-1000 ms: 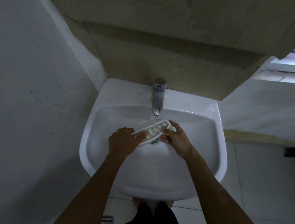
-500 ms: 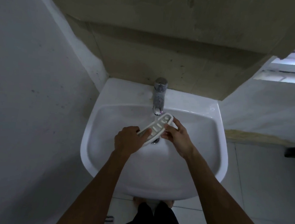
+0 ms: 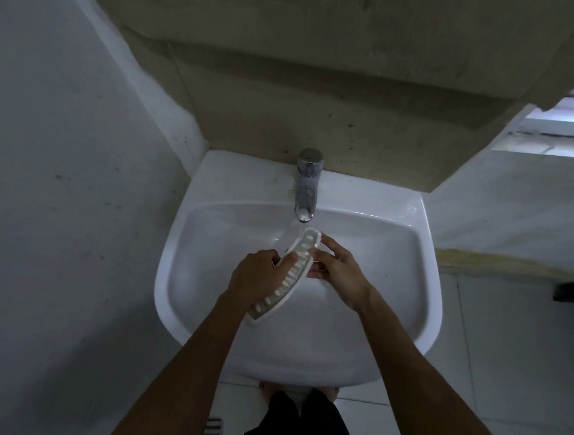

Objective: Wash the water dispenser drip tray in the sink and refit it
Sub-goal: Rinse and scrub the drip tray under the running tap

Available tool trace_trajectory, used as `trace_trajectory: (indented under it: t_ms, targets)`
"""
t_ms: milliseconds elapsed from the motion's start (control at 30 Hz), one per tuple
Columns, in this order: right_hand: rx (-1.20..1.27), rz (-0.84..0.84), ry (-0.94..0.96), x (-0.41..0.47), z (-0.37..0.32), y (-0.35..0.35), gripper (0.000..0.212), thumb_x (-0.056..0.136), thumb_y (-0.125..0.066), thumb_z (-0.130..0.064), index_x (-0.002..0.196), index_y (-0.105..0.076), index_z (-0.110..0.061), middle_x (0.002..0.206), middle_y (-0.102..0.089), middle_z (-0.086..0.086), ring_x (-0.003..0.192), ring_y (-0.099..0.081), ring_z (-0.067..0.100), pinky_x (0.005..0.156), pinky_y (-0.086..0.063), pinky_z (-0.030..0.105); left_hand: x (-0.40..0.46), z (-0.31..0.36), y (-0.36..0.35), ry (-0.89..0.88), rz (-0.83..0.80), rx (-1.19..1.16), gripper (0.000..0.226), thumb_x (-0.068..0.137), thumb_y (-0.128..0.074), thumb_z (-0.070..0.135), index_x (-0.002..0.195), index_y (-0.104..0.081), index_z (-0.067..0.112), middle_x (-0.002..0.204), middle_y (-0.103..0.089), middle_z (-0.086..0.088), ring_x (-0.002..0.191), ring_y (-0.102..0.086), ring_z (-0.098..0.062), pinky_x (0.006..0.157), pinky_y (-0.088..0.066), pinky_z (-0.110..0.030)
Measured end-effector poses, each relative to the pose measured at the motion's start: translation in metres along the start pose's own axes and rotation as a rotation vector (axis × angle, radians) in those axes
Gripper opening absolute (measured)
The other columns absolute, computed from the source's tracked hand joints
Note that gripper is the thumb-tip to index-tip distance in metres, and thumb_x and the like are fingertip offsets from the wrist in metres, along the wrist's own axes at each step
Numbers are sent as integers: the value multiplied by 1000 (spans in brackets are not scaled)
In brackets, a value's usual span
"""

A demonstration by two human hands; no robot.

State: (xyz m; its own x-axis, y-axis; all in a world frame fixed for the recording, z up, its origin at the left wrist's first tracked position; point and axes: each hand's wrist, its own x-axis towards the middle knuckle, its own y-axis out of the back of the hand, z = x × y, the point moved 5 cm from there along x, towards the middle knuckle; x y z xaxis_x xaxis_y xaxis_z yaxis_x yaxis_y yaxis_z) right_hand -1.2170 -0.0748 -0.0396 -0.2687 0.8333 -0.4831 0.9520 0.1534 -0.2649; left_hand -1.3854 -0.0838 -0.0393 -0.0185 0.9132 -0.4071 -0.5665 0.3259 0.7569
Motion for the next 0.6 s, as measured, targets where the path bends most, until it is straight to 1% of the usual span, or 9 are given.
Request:
trace_trajectory:
  t_ms: [67, 133, 233, 300, 333, 400, 500, 600]
  targets:
    - [-36, -6, -7, 0, 1, 0, 37, 99, -54, -9, 132, -58, -25, 106, -74, 16, 86, -73, 24, 72, -58, 26, 0, -3, -1, 2, -5, -7, 53, 91, -36, 66, 61, -44, 24, 64, -54, 6, 70, -58, -21, 66, -42, -31]
    - [-56, -14, -10, 0, 2, 0, 38, 99, -56, -10, 133, -58, -26, 104, -75, 16, 85, -72, 24, 75, -58, 28, 1, -8, -2, 12, -15, -16, 52, 91, -35, 67, 62, -47, 25, 65, -56, 6, 72, -59, -21, 67, -43, -31]
    - [-81, -11, -2, 2, 6, 0, 40, 96, -62, -11, 131, -56, -31, 103, -74, 16, 87, -72, 27, 83, -60, 35, 1, -16, -2, 20, -19, -9, 48, 92, -34, 64, 72, -53, 26, 74, -60, 4, 80, -60, -24, 72, -44, -32]
    - [-84, -4, -5, 3, 9, 0, 43, 94, -66, -10, 130, -55, -29, 103, -73, 20, 87, -70, 29, 86, -60, 40, -2, -19, -2, 31, -4, 7, 48, 92, -32, 64, 80, -57, 25, 84, -63, 0, 84, -60, -25, 73, -43, -32]
    - [-73, -3, -9, 4, 11, -1, 44, 92, -67, -9, 131, -54, -27, 103, -71, 23, 87, -70, 31, 87, -60, 43, -3, -20, -1, 37, 12, 11, 50, 91, -30, 65, 81, -57, 24, 87, -64, -2, 85, -60, -26, 73, -43, -32]
    - [-52, 4, -21, 4, 13, -2, 46, 91, -70, -8, 131, -52, -23, 104, -69, 28, 85, -69, 31, 88, -59, 46, -5, -20, 1, 33, 47, 23, 51, 89, -30, 66, 78, -55, 23, 89, -66, -5, 88, -61, -29, 72, -43, -32]
    - [-28, 5, -37, 2, 16, -3, 45, 89, -72, -10, 127, -52, -24, 107, -69, 25, 87, -70, 30, 87, -60, 44, -5, -19, 6, 30, 48, 31, 50, 83, -30, 69, 71, -51, 26, 88, -65, -4, 90, -61, -30, 72, -42, -32]
    - [1, -3, -59, 1, 18, -3, 44, 89, -72, -11, 126, -52, -26, 110, -69, 27, 94, -71, 37, 88, -59, 44, -3, -17, 12, 21, 50, 67, 50, 84, -34, 71, 70, -52, 26, 90, -67, -4, 90, -62, -29, 74, -45, -33]
